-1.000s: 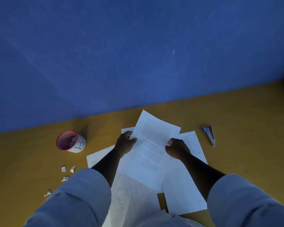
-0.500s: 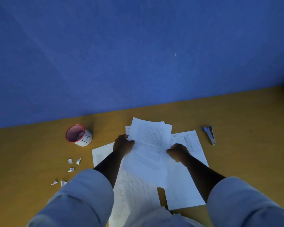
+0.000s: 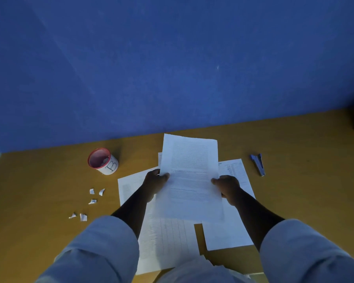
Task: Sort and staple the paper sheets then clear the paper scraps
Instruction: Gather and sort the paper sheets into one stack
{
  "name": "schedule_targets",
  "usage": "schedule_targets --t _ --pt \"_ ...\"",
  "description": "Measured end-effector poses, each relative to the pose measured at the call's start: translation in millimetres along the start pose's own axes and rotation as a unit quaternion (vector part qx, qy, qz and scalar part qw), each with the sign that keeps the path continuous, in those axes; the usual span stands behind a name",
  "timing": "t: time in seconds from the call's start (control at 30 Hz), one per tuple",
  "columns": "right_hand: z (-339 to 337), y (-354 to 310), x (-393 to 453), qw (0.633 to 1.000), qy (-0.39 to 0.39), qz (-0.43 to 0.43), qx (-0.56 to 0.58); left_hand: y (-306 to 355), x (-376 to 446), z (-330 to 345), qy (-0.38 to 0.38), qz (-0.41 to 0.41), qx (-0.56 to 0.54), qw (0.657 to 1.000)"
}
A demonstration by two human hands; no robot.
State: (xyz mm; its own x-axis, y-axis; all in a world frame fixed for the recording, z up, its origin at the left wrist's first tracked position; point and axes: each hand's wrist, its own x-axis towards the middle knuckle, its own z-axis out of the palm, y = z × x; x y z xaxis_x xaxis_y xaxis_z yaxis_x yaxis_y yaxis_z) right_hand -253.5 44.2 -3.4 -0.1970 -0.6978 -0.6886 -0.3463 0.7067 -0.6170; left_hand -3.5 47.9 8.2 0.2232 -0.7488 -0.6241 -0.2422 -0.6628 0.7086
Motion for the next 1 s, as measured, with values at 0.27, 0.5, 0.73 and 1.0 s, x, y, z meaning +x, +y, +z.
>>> schedule_targets --t 0.27,0.5,0.73,1.0 --pt "2.3 1.0 -10.3 0.992 0.032 -0.057 -0.107 -45.3 -1.6 -8.9 0.05 -0.04 -0.054 0.996" --pt "6.1 10.9 -17.5 0.997 0.032 -0.041 -0.058 -89.1 -15.8 -18.1 0.197 -0.112 0.077 0.971" --pt "7.9 22.0 -21.0 0.998 0.048 -0.027 -0.015 -111.5 -30.4 -7.9 0.183 -0.172 0.275 0.928" --pt "12.4 23.6 -27.6 0.998 0.053 -0.012 0.022 -123.3 -32.2 -0.6 0.212 -0.126 0.26 0.933"
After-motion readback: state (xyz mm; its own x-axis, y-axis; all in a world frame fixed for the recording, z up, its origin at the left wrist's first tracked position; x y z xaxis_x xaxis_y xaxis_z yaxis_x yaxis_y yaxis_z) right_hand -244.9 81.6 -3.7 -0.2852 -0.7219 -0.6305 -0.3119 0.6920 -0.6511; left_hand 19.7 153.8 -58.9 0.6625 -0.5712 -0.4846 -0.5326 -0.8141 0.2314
